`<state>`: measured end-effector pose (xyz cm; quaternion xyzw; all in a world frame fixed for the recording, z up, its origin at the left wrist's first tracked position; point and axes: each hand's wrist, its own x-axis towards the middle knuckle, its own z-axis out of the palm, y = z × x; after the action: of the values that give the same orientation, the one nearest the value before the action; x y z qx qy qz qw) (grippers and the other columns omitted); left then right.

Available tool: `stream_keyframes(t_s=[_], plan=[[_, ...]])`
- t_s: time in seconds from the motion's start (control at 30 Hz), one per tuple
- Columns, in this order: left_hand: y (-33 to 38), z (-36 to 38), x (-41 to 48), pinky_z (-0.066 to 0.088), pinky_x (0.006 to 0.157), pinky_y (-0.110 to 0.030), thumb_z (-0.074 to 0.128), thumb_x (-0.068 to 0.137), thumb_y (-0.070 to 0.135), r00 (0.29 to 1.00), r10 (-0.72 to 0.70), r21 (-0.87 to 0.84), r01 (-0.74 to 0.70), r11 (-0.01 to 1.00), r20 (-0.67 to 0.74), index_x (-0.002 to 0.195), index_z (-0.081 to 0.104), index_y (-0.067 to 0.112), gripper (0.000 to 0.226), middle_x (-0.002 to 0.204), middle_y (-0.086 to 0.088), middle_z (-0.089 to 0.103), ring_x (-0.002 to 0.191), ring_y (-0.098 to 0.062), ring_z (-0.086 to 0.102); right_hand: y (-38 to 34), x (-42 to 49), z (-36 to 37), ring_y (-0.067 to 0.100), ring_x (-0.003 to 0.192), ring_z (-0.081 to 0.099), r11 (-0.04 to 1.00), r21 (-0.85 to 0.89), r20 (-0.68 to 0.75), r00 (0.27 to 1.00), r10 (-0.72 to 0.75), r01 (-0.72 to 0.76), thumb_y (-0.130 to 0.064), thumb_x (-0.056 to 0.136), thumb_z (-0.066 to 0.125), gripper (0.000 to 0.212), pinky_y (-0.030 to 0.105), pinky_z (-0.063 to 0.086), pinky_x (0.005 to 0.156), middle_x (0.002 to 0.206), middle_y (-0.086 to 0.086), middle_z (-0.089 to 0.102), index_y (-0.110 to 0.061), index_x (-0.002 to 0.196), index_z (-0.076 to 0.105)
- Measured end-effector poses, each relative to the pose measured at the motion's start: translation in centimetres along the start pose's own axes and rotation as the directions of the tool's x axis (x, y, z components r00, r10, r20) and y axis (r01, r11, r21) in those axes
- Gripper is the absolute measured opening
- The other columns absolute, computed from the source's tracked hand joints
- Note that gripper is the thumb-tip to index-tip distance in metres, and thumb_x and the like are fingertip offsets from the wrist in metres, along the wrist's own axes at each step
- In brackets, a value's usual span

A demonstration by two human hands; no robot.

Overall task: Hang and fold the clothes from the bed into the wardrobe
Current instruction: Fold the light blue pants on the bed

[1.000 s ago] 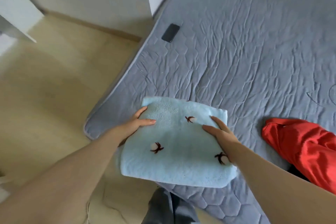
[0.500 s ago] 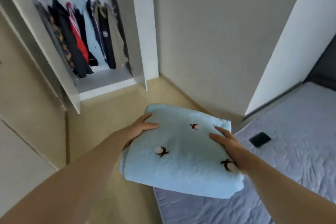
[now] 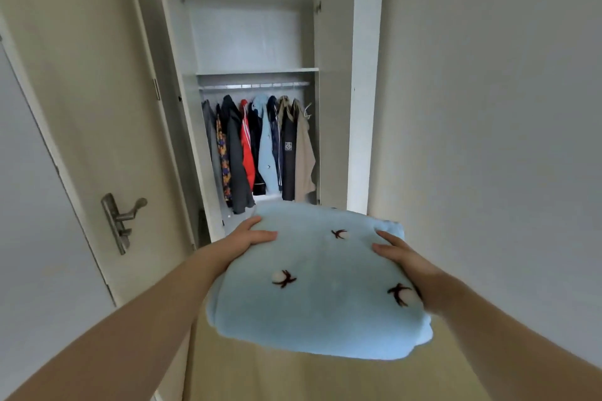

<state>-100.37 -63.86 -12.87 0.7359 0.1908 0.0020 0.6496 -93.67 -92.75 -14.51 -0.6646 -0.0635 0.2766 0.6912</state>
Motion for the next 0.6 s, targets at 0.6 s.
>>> stream_keyframes(t_s=[0.6], plan=[[14.5, -14.0, 25.8, 0.043, 0.088, -0.035, 0.061, 0.085, 0.03, 0.96, 0.109, -0.023, -0.119, 0.993, -0.26, 0.145, 0.026, 0.02, 0.07, 0.141, -0.008, 0.042, 0.106, -0.024, 0.053, -21.0, 34.3, 5.5, 0.027, 0.09, 0.068, 0.969, 0.016, 0.313, 0.919, -0.241, 0.248, -0.024, 0.082, 0.065, 0.058, 0.032, 0.053, 0.066, 0.113, 0.009, 0.065, -0.03, 0.135, 0.043]])
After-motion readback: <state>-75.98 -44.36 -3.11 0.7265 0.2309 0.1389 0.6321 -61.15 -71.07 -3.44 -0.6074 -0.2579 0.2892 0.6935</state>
